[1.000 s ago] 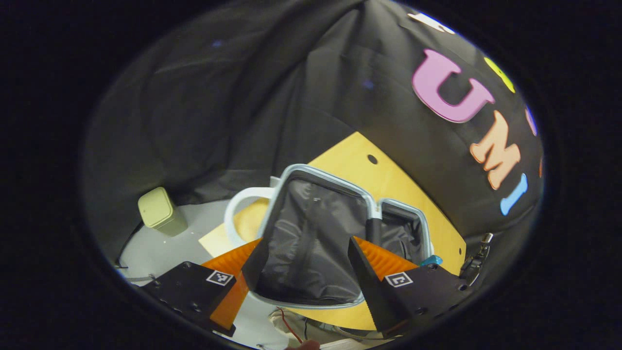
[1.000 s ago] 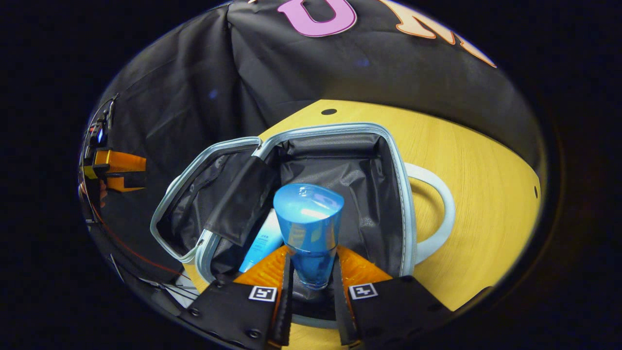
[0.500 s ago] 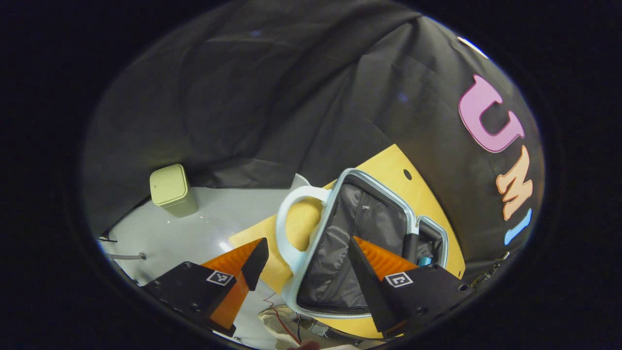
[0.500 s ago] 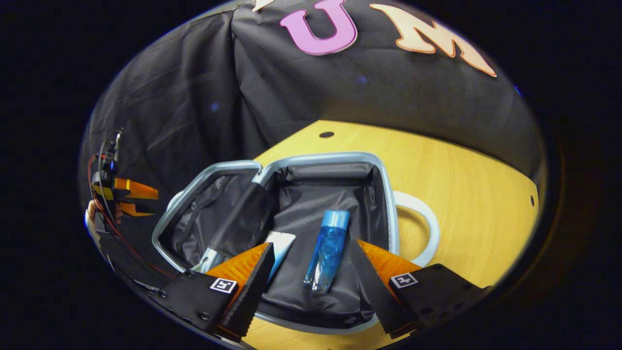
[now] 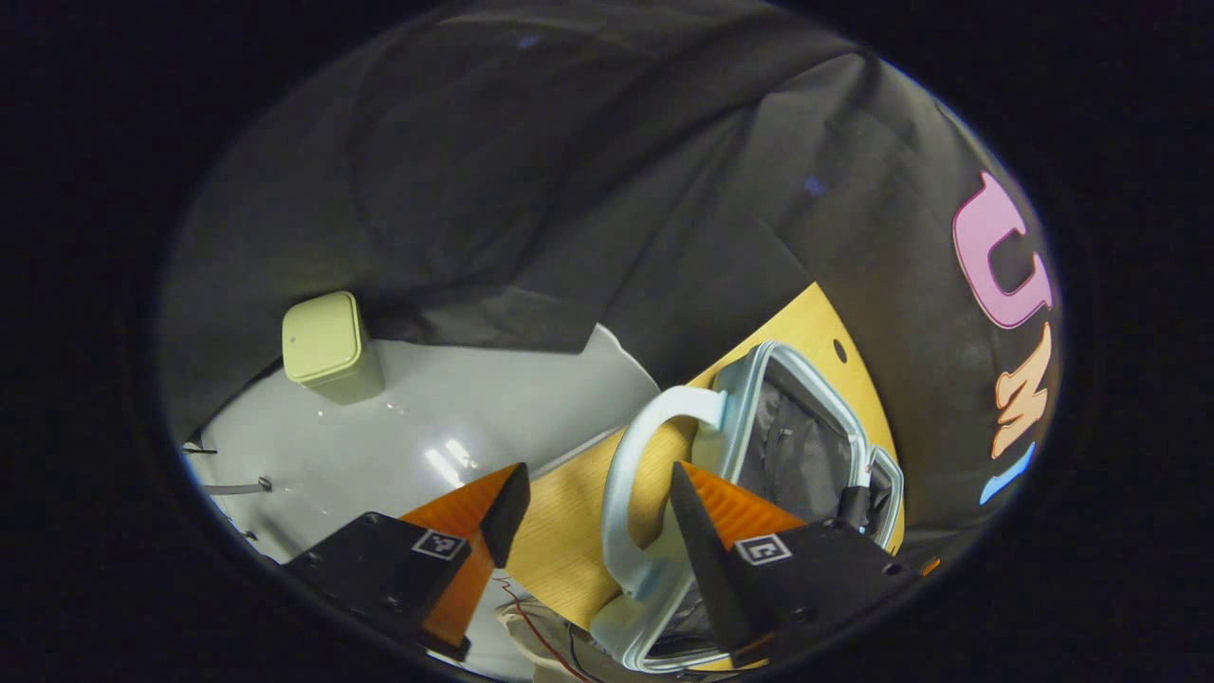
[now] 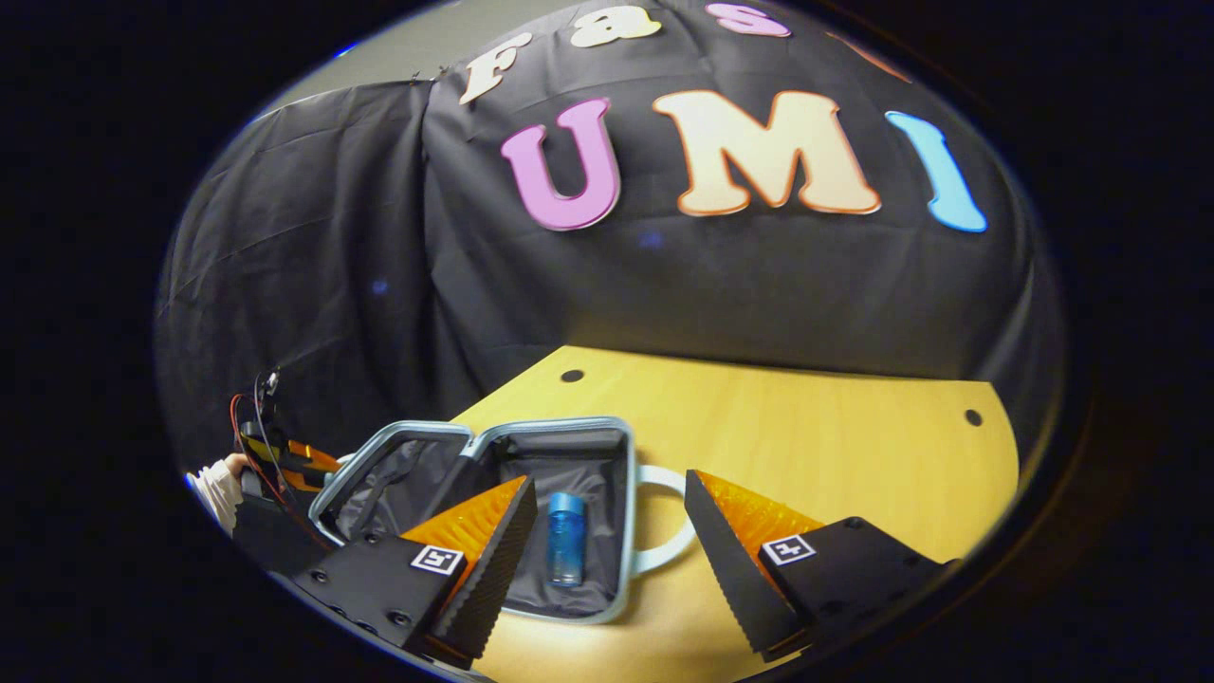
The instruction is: First open the suitcase, pack the skin care products into it, and then close the suitcase.
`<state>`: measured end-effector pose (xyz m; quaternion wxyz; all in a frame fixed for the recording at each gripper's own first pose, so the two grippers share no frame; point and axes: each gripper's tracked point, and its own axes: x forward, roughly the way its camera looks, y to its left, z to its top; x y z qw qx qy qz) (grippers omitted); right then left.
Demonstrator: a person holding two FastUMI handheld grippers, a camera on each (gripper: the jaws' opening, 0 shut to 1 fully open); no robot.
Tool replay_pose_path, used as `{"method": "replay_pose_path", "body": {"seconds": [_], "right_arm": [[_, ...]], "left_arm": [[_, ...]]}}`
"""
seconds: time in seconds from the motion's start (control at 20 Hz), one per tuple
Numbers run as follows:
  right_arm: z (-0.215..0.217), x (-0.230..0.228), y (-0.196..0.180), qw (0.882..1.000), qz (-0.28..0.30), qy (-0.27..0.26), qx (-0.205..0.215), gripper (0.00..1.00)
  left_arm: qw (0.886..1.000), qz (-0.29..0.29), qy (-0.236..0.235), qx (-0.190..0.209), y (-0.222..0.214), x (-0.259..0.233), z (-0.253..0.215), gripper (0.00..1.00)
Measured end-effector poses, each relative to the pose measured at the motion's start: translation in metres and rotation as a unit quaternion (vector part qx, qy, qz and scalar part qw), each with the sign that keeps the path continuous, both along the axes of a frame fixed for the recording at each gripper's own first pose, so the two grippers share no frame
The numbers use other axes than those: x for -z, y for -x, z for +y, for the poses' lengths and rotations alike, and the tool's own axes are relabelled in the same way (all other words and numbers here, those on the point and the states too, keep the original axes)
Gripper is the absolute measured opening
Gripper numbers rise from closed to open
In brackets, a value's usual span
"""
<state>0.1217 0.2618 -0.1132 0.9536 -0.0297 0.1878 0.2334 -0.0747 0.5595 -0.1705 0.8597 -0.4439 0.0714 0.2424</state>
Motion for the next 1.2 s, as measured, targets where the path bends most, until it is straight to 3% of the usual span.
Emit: {"method": "replay_pose_path", "body": {"seconds": [0.05,0.1,0.2,0.25,0.3,0.8,1.2], "right_arm": [[-0.015,-0.006,-0.001,1.000,-0.005,0.001,0.016,0.98],[-0.029,-0.010,0.000,0.999,-0.009,0.002,0.032,0.98],[-0.051,-0.015,0.001,0.998,-0.013,0.004,0.058,0.98],[-0.061,-0.018,0.002,0.998,-0.017,0.005,0.067,0.98],[-0.069,-0.020,0.004,0.997,-0.019,0.006,0.076,0.98],[-0.116,-0.022,0.014,0.992,-0.021,-0.004,0.125,0.98],[-0.135,-0.029,0.014,0.990,-0.030,-0.026,0.138,0.98]], "left_arm": [[1.000,-0.007,0.009,0.009,-0.006,0.002,-0.001,0.87],[1.000,-0.011,0.019,0.012,-0.010,0.004,-0.003,0.71],[0.999,-0.019,0.038,0.020,-0.016,0.006,-0.005,0.57],[0.998,-0.022,0.047,0.022,-0.017,0.006,-0.005,0.42],[0.998,-0.024,0.055,0.019,-0.020,0.005,-0.005,0.15],[0.998,0.025,-0.037,0.033,-0.003,-0.025,-0.013,0.02],[0.989,0.014,-0.133,0.065,0.027,-0.137,-0.064,0.01]]}}
